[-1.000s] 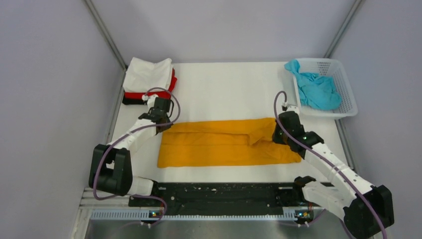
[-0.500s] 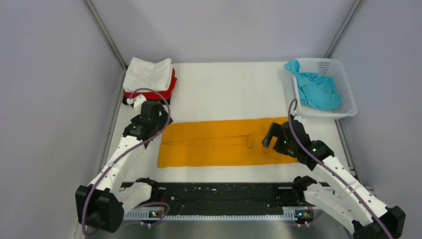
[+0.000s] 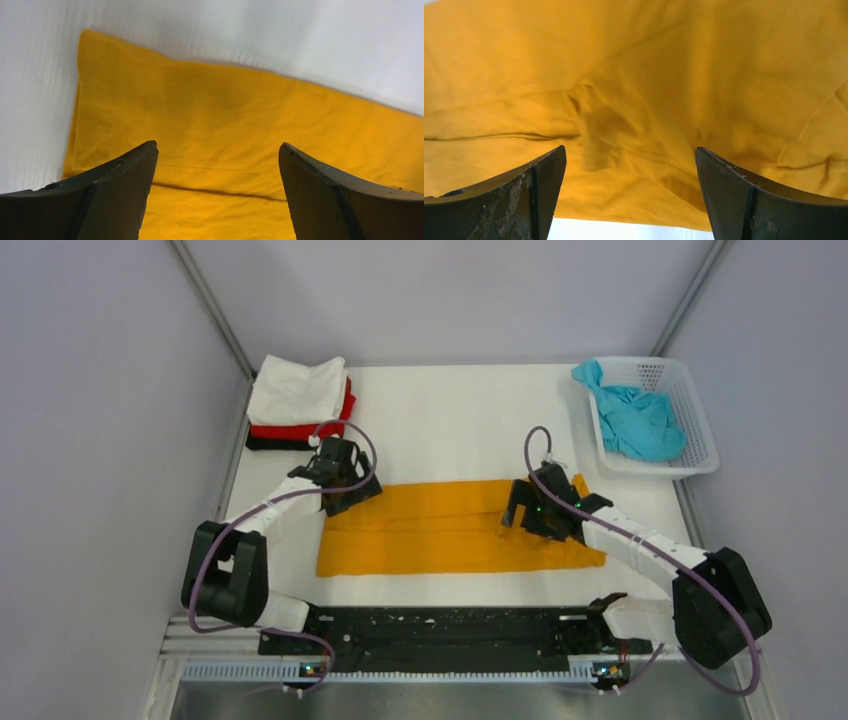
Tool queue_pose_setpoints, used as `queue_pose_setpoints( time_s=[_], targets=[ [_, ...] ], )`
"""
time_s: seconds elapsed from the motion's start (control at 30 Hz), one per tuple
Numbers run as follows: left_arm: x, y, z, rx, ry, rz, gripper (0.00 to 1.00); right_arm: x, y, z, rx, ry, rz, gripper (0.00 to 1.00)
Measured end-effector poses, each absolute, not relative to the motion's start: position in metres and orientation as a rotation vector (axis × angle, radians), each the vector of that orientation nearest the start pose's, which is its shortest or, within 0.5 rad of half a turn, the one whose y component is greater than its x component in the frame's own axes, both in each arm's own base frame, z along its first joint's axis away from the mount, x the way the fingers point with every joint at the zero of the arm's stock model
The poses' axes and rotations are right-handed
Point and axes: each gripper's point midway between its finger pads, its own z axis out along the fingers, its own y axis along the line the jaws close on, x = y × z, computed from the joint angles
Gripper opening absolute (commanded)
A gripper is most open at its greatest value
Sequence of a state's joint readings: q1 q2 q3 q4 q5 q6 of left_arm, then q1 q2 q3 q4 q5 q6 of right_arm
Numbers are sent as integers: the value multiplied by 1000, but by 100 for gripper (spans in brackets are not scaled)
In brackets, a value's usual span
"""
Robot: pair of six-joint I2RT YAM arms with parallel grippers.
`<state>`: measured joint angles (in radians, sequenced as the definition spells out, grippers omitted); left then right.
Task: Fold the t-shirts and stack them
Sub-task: Fold the other side of the tshirt into a rectangle, then rotate the tshirt 90 degrees
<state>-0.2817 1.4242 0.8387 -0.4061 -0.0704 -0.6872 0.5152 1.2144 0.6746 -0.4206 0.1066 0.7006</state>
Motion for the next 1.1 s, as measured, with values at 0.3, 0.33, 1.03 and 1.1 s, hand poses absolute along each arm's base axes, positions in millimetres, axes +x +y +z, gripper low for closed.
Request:
queue_pose_setpoints(
  time_s=[0.3, 0.33, 1.03, 1.1],
  targets=[
    [306, -103, 44, -559, 2568, -253, 95, 229, 137, 32, 439, 2543, 351, 99],
    [305, -103, 41, -564, 2575, -249, 95, 232, 136, 32, 453, 2536, 354, 99],
    [206, -184, 38, -567, 2594, -488, 96, 468, 190, 47, 328, 2372, 515, 99],
    [197, -198, 36, -557, 2608, -506, 96, 502, 207, 50, 286, 2339, 572, 99]
  ],
)
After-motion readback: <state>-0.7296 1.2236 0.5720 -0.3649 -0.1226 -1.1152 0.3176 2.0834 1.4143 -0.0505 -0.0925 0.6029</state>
